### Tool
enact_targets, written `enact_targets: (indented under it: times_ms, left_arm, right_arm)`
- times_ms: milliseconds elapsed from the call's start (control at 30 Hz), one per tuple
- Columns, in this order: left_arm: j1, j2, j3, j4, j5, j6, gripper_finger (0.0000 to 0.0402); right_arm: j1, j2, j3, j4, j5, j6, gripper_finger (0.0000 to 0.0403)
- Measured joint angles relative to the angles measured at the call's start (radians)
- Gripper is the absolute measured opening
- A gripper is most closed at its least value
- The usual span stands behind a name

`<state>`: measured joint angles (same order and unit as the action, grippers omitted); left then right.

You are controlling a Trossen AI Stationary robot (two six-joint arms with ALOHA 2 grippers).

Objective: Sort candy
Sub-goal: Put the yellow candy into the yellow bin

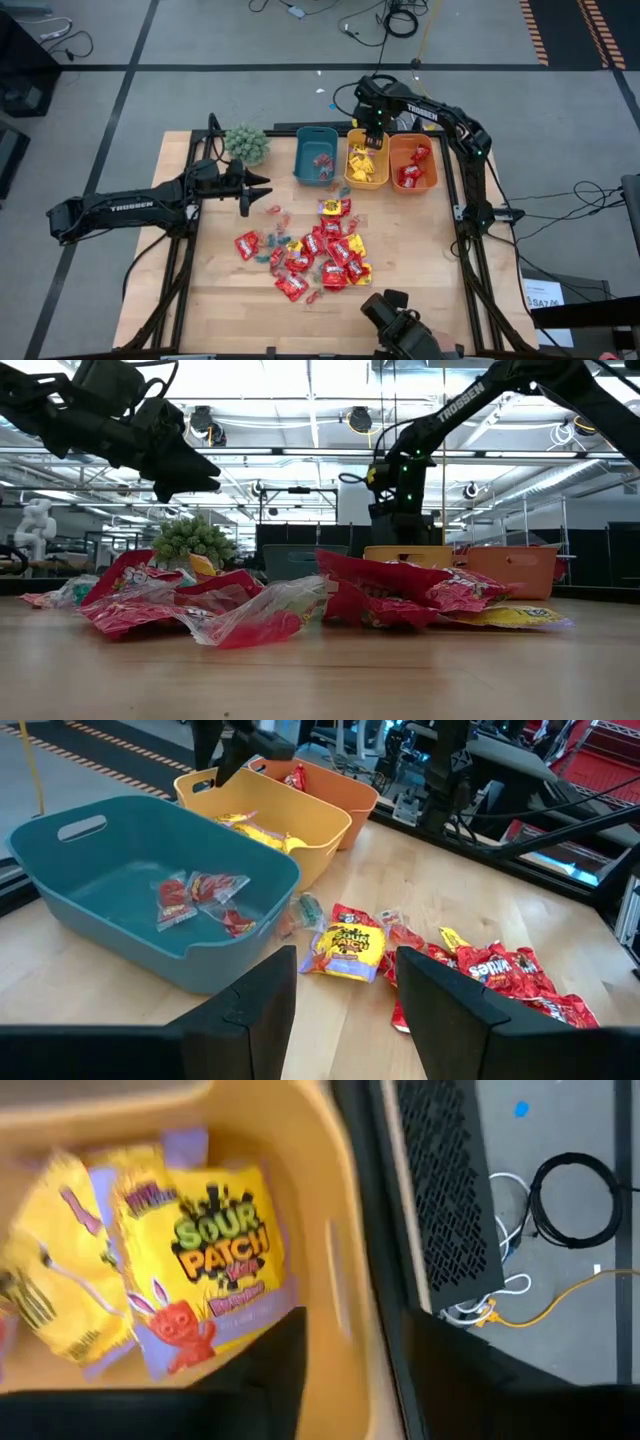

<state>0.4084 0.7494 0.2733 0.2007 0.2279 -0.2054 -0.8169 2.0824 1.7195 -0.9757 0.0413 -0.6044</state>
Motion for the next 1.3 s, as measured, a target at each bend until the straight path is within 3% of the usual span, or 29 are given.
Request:
enact_targets:
  times_ms: [233,300,1000,1300]
  left_arm:
    - [0.000,0.000,0.000,0.000,0.002,-0.025,0.0181]
    - [-0.001,0.000,0.000,0.000,0.004,-0.025,0.0181]
    - [-0.001,0.000,0.000,0.000,0.029,-0.029,0.0181]
    - [-0.001,0.000,0.000,0.000,0.030,-0.025,0.0181]
  right_arm:
    - [0.000,0.008,0.000,0.011,0.011,-0.013,0.0021]
    - [0.000,0.007,0.000,0.007,0.005,-0.019,0.0008]
    - [0.047,0.006,0.000,0.051,0.017,-0.115,0.0009]
    - [0.047,0.004,0.059,0.001,0.020,-0.066,0.0071]
